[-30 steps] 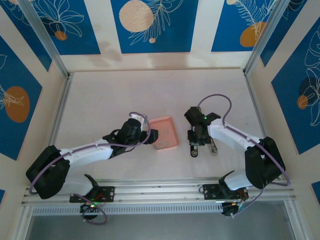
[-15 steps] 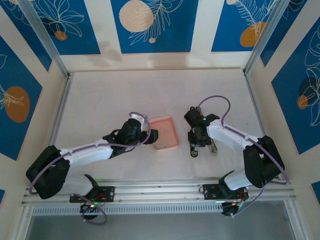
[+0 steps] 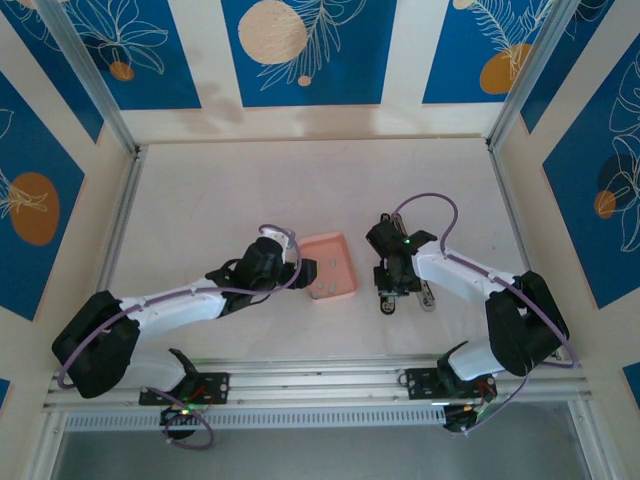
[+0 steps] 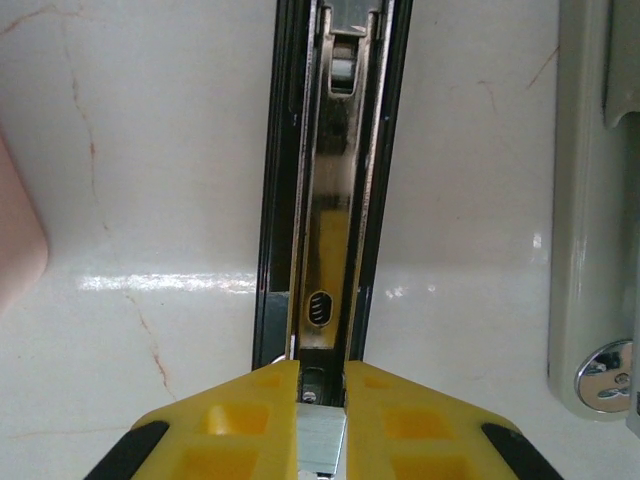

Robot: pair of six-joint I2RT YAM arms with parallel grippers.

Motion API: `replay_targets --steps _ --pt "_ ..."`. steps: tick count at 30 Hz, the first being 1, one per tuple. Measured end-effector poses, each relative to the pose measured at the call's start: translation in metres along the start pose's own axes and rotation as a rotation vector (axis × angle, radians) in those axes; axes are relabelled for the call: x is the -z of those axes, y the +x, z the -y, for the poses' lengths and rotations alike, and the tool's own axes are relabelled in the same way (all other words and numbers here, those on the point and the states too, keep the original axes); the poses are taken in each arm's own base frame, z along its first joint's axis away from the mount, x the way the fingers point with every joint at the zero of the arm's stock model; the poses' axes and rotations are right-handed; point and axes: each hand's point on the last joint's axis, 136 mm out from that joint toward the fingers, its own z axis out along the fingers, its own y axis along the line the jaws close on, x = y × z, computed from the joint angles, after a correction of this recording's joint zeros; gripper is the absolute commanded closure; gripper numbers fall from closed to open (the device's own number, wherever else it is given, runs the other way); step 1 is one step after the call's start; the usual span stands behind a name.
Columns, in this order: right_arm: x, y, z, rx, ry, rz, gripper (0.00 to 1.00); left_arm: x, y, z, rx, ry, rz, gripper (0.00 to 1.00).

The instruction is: Load the staples into the stapler

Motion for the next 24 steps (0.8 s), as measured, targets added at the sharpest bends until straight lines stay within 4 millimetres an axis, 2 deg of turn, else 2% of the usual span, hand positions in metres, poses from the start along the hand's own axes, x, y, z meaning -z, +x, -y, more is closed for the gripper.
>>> replay_targets --steps 8,15,24 --pt "0.001 0.000 -0.002 0.003 -0.013 0.015 0.83 0.000 0.001 0.001 -0.002 0.002 -0.001 0.19" --pt "0.014 -0.005 -0.006 -0.012 -0.057 0.073 0.83 0.000 0.002 0.001 -0.004 0.001 -0.005 0.19" --pt "0.008 -0.001 -0.005 -0.020 -0.059 0.063 0.83 0.000 0.002 0.002 -0.005 0.002 -0.005 0.19"
